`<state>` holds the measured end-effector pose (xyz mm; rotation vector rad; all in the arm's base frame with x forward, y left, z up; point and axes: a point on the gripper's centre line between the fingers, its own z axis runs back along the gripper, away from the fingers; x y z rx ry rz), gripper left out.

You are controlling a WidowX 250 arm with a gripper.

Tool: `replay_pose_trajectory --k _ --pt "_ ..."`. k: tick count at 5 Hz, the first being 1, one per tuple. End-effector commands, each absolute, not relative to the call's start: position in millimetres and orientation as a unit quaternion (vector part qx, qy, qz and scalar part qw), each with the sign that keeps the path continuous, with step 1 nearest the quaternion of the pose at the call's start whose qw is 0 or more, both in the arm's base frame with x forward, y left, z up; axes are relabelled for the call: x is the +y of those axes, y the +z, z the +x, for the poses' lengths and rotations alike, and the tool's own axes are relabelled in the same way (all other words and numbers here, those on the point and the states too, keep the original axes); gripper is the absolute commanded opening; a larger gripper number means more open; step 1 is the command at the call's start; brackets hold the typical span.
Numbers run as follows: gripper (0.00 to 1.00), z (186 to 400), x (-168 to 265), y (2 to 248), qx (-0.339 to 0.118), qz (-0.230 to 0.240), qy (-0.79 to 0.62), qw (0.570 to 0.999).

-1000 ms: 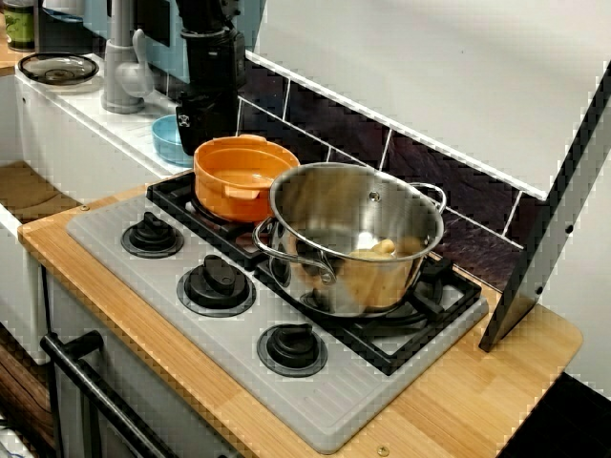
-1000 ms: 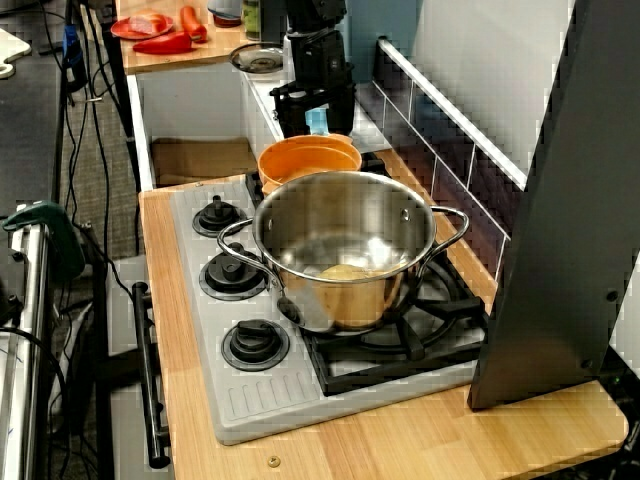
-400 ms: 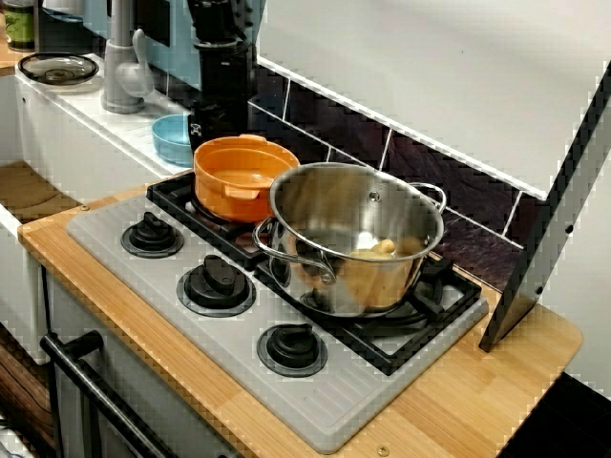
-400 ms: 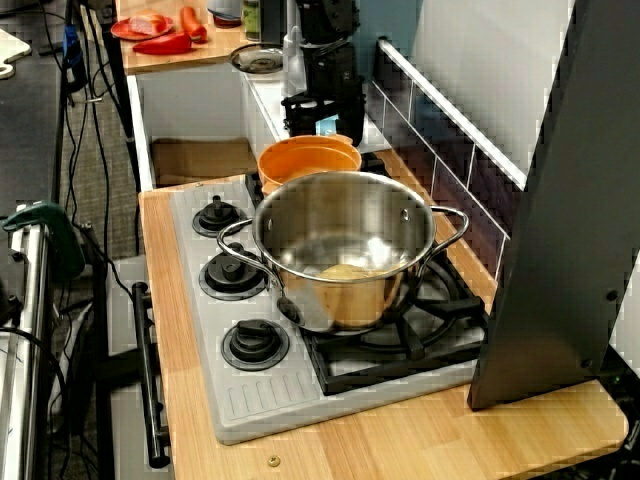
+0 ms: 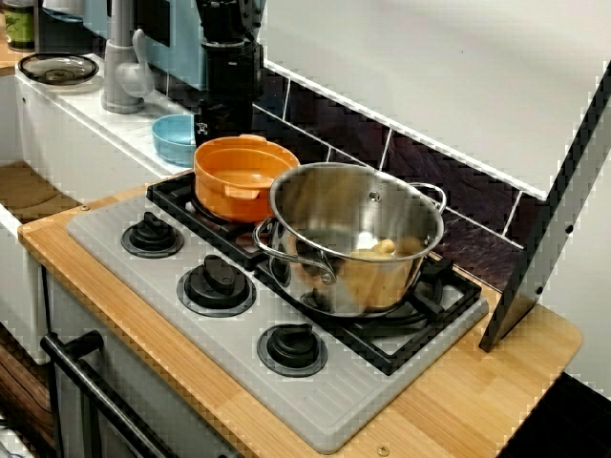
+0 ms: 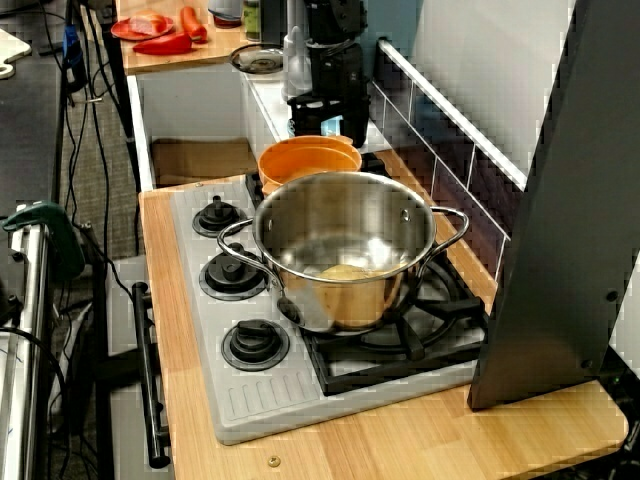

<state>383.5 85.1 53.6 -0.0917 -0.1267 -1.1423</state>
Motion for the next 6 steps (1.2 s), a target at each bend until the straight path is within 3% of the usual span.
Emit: replay_pose_trajectory --k 1,5,6 --pt "0.0 393.5 88.2 65.9 -0.075 -0.016 -0.541 0.838" --pt "0.0 388.8 92.5 69.7 -0.076 -0.024 -0.543 0.836" --pt "0.0 388.2 94.2 84.4 -0.09 -0.029 -0.545 0.833"
